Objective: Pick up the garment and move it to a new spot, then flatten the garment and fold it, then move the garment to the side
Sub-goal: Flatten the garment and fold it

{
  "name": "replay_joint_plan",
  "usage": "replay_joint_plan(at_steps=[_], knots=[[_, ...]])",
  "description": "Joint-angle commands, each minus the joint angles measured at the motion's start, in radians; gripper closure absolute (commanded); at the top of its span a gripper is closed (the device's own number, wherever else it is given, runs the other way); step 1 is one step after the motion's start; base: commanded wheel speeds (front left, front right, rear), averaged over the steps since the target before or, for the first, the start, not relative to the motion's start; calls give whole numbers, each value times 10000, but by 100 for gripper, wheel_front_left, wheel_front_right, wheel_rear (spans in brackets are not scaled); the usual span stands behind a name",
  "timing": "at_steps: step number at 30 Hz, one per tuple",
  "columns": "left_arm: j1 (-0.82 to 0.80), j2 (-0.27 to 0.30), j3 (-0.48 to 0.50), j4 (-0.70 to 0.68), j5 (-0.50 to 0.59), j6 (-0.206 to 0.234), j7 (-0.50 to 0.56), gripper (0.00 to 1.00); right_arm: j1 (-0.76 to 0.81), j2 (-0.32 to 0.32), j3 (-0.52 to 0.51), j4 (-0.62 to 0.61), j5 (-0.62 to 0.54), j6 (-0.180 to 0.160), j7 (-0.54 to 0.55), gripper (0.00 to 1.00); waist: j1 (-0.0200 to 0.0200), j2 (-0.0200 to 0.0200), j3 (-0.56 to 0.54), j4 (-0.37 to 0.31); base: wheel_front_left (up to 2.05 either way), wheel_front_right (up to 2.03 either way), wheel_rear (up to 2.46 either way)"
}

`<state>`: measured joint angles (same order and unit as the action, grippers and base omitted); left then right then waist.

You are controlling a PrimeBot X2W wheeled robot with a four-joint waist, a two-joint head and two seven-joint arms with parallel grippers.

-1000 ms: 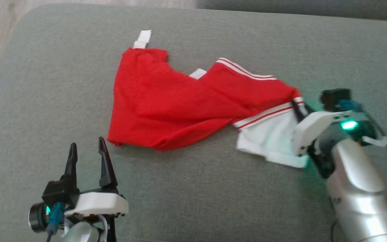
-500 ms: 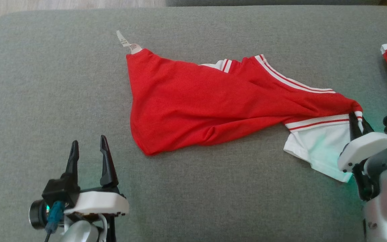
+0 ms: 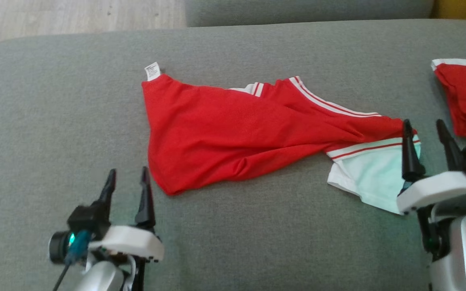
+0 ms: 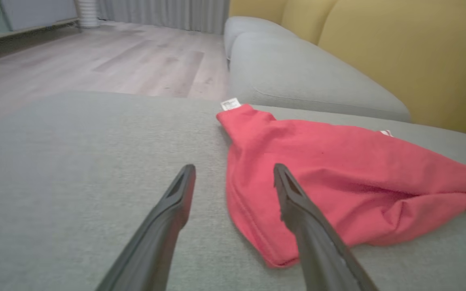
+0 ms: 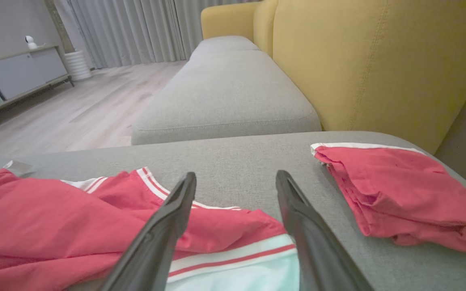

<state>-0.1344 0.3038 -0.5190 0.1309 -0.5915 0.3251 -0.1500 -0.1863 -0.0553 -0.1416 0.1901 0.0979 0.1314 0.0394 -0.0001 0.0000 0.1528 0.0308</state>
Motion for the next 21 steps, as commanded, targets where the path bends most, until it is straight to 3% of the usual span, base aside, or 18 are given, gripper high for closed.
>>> replay_joint_plan(at_steps=[1, 9, 19, 20, 21], knots=[[-834, 204, 225, -97, -50, -142, 179, 0, 37, 21, 382, -689, 126, -7, -83, 0, 1, 0, 62, -104, 0, 0, 0], [-2591, 137, -73, 1311, -166, -829, 1232, 0, 349, 47, 1167, -1966, 395, -7, 181, 0, 1, 0, 809, -579, 0, 0, 0], [-3936, 208, -219, 3111, -365, -1252, 2452, 0, 167, 49, 1446, -2219, 411, -7, 208, 0, 1, 0, 1391, -998, 0, 0, 0], [-4016, 213, -251, 3226, -385, -1336, 2521, 45, 160, 50, 1454, -2217, 417, -7, 195, 0, 1, 0, 1410, -1024, 0, 0, 0], [-4075, 207, -259, 3316, -413, -1400, 2543, 74, 159, 50, 1452, -2212, 420, -7, 183, 0, 1, 0, 1421, -1042, 0, 0, 0]])
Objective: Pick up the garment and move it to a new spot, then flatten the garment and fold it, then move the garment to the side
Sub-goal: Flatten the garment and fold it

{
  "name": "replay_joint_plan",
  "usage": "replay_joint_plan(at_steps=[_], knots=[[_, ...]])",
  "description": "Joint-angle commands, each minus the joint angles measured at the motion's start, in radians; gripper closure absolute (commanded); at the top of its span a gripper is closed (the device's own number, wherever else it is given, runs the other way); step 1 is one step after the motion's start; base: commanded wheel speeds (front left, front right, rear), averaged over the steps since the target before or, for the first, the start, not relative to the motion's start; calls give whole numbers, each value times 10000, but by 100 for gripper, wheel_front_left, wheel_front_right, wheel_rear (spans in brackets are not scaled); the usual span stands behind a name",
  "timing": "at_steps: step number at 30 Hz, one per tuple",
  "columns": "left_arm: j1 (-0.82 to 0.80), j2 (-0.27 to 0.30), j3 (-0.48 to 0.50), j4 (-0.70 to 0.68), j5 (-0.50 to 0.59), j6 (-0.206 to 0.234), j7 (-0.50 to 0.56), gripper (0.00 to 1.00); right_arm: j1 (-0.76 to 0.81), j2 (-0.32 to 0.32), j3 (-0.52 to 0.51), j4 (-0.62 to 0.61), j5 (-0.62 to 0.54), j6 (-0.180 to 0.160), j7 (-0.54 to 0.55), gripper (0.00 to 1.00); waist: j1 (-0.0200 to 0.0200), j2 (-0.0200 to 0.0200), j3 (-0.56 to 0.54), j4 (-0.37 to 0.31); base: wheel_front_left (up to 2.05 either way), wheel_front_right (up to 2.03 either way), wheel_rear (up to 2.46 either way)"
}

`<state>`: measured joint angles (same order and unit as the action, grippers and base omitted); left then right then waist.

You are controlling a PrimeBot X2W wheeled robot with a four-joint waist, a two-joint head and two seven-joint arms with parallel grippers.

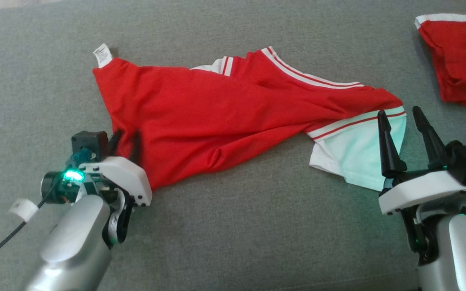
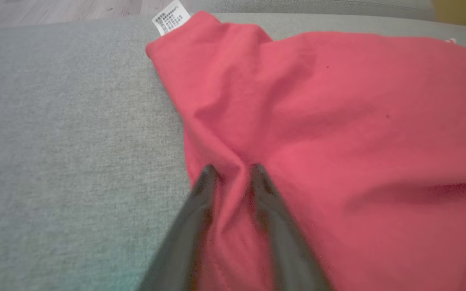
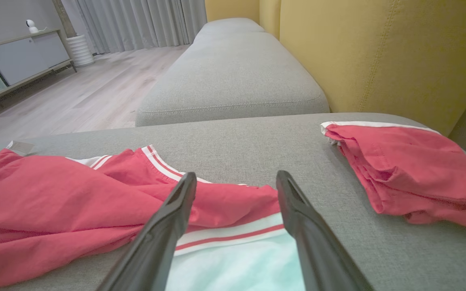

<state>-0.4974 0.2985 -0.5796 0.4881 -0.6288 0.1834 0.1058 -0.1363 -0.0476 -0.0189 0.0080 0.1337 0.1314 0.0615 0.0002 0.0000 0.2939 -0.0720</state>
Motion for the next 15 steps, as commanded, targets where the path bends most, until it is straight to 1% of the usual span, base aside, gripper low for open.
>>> replay_joint_plan(at_steps=[1, 2, 4, 8, 12, 15], knots=[[-485, 238, 341, -184, -61, -25, -25, 96, -338, -27, 214, -381, 60, -7, -49, 0, -2, 0, 10, -23, 0, 0, 0], [-504, 211, 330, -124, -75, -53, -48, 100, -330, -27, 198, -368, 58, -7, -61, 0, -2, 0, -1, -23, 0, 0, 0], [-516, 172, 349, -88, -34, -62, -340, 100, -301, -27, 148, -338, 58, -7, -95, 0, -2, 0, -55, -1, 0, 0, 0], [-403, 54, 500, -316, 133, 124, -1389, 100, -196, -27, 13, -282, 80, -7, -168, 0, -2, 0, -274, 151, 0, 0, 0], [-136, 24, 432, -904, 456, 291, -2263, 100, -87, -26, -95, -220, 85, -7, -227, 0, -2, 0, -541, 386, 0, 0, 0], [120, 103, 343, -1633, 815, 556, -2807, 100, -12, -26, -132, -174, 113, -7, -276, 0, -2, 0, -744, 547, 0, 0, 0]])
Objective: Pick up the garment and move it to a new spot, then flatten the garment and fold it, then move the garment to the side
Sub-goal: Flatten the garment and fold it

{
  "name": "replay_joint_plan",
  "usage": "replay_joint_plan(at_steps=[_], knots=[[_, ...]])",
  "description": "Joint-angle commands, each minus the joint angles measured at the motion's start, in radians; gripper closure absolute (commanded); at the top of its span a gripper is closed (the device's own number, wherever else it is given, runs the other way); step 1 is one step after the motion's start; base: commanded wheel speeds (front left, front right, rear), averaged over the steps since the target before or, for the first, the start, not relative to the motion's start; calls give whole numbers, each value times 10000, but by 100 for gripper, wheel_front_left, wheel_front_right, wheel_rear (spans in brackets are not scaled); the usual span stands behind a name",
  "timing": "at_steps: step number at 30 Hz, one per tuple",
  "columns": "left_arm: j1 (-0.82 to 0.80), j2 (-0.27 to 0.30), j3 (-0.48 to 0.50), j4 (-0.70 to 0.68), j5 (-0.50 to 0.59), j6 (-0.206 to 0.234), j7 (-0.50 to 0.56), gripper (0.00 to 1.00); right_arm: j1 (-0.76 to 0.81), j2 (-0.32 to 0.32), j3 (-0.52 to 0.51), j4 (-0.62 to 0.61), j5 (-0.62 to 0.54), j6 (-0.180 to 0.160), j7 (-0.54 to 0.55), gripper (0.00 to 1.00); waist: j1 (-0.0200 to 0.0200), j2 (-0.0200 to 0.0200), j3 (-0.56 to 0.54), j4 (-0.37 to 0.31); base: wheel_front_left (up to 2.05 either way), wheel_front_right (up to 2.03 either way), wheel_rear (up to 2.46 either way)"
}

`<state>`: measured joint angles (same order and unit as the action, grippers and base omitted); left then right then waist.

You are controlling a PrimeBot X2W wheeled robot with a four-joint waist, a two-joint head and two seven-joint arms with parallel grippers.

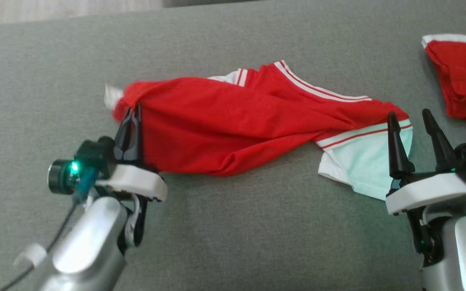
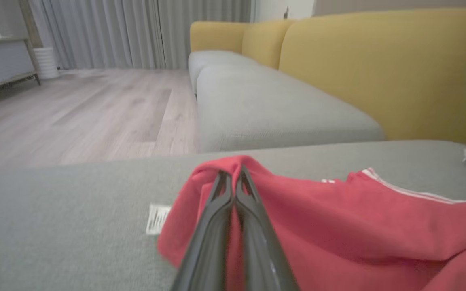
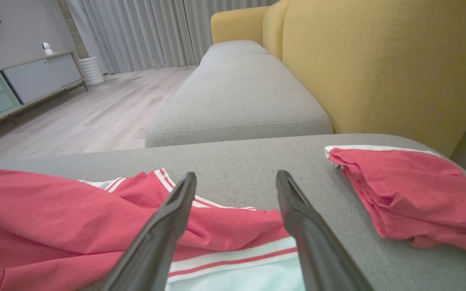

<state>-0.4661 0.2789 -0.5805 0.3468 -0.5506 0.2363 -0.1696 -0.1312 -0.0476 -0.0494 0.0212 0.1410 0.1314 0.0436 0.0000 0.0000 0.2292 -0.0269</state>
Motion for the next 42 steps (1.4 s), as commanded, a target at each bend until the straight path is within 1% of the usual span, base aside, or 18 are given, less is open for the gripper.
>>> replay_joint_plan(at_steps=[1, 5, 9, 11, 14, 15, 17, 20, 22, 23, 25, 27, 29, 31, 35, 40, 41, 42], knots=[[-106, 338, 340, -530, 158, 137, -201, 100, -40, -26, 156, -296, 58, -7, -110, 0, 0, 0, -159, 147, 0, 0, 0], [256, 634, 188, -1996, 930, 707, -552, 100, 62, -26, 50, -261, 94, -7, -132, 0, 0, 0, -385, 307, 0, 0, 0], [512, 1206, -168, -3723, 2157, 1379, -611, 100, 149, -26, -76, -258, 125, -7, -148, 0, 0, 0, -538, 318, 0, 0, 0], [536, 1494, -369, -4571, 2768, 1635, -481, 100, 205, -26, -191, -267, 134, -7, -168, 0, 0, 0, -577, 292, 0, 0, 0], [429, 1817, -606, -5715, 3570, 1914, -141, 100, 262, -26, -360, -274, 145, -7, -185, 0, 0, 0, -582, 218, 0, 0, 0], [299, 1924, -696, -6211, 3853, 1982, 222, 100, 271, -26, -434, -281, 146, -7, -197, 0, 0, 0, -534, 140, 0, 0, 0], [136, 1964, -739, -6385, 3951, 1967, 587, 100, 262, -26, -461, -304, 157, -7, -212, 0, 0, 0, -439, 52, 0, 0, 0], [-205, 1888, -528, -5994, 3527, 1766, 815, 100, 162, -26, -422, -335, 175, -7, -221, 0, 0, 0, -195, -98, 0, 0, 0], [-514, 1915, -258, -5281, 3047, 1455, 801, 100, 48, -26, -350, -362, 183, -7, -218, 0, 0, 0, 40, -226, 0, 0, 0], [-514, 1915, -258, -5281, 3047, 1455, 801, 100, 48, -26, -350, -362, 183, -7, -218, 0, 0, 0, 40, -226, 0, 0, 0], [-932, 2079, -13, -4358, 2614, 975, 802, 100, -138, -26, -239, -395, 191, -7, -222, 0, 0, 0, 337, -391, 0, 0, 0], [-1501, 2367, 160, -3474, 2426, 452, 780, 100, -377, -26, -105, -408, 205, -7, -241, 0, 0, 0, 664, -591, 0, 0, 0], [-2194, 2684, 281, -2763, 2452, -9, 702, 100, -610, -26, 27, -401, 224, -7, -294, 0, 0, 0, 983, -789, 0, 0, 0], [-2847, 2878, 397, -2175, 2427, -371, 695, 100, -801, -26, 149, -346, 270, -7, -371, 0, 0, 0, 1258, -971, 0, 0, 0], [-3884, 3045, 520, -1039, 2337, -901, 802, 100, -1122, -26, 424, -87, 402, -7, -585, 0, 0, 0, 1671, -1301, 0, 0, 0], [-4391, 2789, 646, 383, 1747, -1400, 986, 100, -1397, -26, 752, 306, 581, -7, -877, 0, 0, 0, 1914, -1624, 0, 0, 0], [-4422, 2725, 694, 570, 1615, -1473, 933, 60, -1424, -26, 780, 376, 604, -7, -927, 0, 0, 0, 1930, -1652, 0, 0, 0], [-4439, 2666, 741, 711, 1493, -1550, 840, 0, -1439, -26, 794, 443, 622, -7, -973, 0, 0, 0, 1933, -1665, 0, 0, 0]])
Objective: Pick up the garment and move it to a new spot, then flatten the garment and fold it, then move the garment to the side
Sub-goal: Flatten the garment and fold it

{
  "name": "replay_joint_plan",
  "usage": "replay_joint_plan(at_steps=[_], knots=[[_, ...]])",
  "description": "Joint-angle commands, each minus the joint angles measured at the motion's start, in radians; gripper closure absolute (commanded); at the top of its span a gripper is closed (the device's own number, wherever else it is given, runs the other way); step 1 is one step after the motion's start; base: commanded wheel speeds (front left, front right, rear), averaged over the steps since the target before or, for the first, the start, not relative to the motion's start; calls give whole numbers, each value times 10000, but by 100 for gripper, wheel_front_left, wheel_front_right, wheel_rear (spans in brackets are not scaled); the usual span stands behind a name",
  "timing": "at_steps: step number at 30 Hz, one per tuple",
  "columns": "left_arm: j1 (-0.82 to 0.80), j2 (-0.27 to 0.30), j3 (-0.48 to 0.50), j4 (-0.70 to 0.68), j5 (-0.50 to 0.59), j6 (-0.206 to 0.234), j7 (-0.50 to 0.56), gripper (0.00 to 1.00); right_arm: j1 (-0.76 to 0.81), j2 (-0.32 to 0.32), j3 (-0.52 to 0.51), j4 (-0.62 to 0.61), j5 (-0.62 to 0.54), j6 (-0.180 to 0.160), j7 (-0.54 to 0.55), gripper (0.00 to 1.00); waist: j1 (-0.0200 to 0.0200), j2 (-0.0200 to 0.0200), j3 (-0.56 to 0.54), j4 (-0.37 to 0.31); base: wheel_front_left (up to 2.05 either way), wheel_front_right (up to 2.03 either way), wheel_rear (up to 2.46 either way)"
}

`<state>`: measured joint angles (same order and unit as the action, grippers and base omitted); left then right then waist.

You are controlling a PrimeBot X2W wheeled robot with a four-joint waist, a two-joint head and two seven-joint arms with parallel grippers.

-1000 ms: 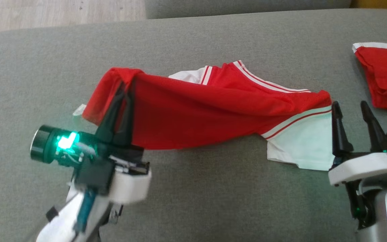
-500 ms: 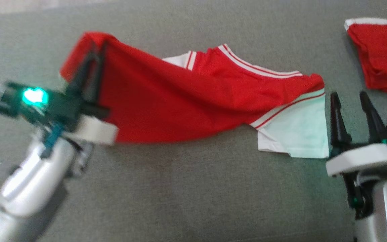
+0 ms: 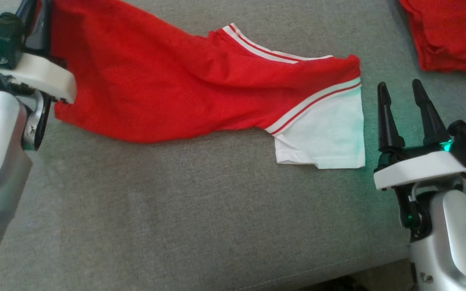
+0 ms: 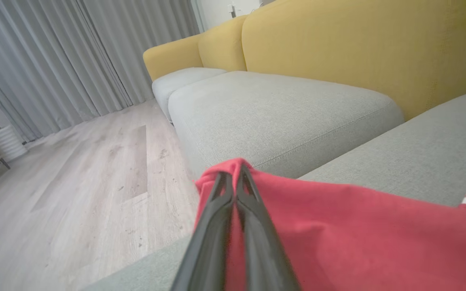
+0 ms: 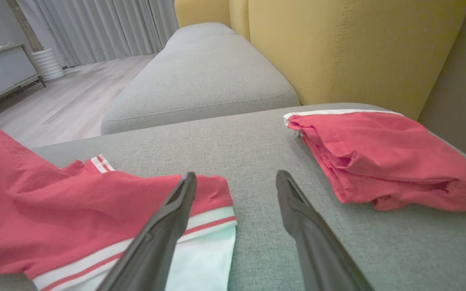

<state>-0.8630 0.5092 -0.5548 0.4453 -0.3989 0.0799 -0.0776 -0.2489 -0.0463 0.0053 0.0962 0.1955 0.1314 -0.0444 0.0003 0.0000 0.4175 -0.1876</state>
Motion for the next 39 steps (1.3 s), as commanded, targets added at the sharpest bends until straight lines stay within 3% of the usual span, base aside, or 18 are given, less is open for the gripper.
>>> replay_joint_plan(at_steps=[1, 8, 15, 21, 30, 39], knots=[[-474, 326, 549, -150, -116, 2, -188, 0, -264, -39, 251, -244, 89, -7, -137, 0, -3, 0, 42, -56, 0, 0, 0], [141, 192, 998, -89, -864, 45, -613, 0, -100, -39, 121, 34, 20, -7, -255, 0, -3, 0, -374, 323, 0, 0, 0], [2317, -52, 1156, -1091, -1884, 543, 53, 0, 189, -39, 110, 13, -69, -7, -123, 0, -3, 0, -1002, 887, 0, 0, 0], [3747, -653, 930, -1588, -2454, 911, 386, 0, 357, -39, 82, -187, -112, -7, 72, 0, -3, 0, -1141, 1098, 0, 0, 0], [3593, -985, 868, -876, -2690, 984, 612, 0, 316, -39, 180, -480, -207, -7, 271, 0, -3, 0, -801, 826, 0, 0, 0], [3191, -1050, 616, 127, -2765, 587, 892, 0, 386, -39, 144, -498, -212, -7, 237, 0, -3, 0, -644, 523, 0, 0, 0]])
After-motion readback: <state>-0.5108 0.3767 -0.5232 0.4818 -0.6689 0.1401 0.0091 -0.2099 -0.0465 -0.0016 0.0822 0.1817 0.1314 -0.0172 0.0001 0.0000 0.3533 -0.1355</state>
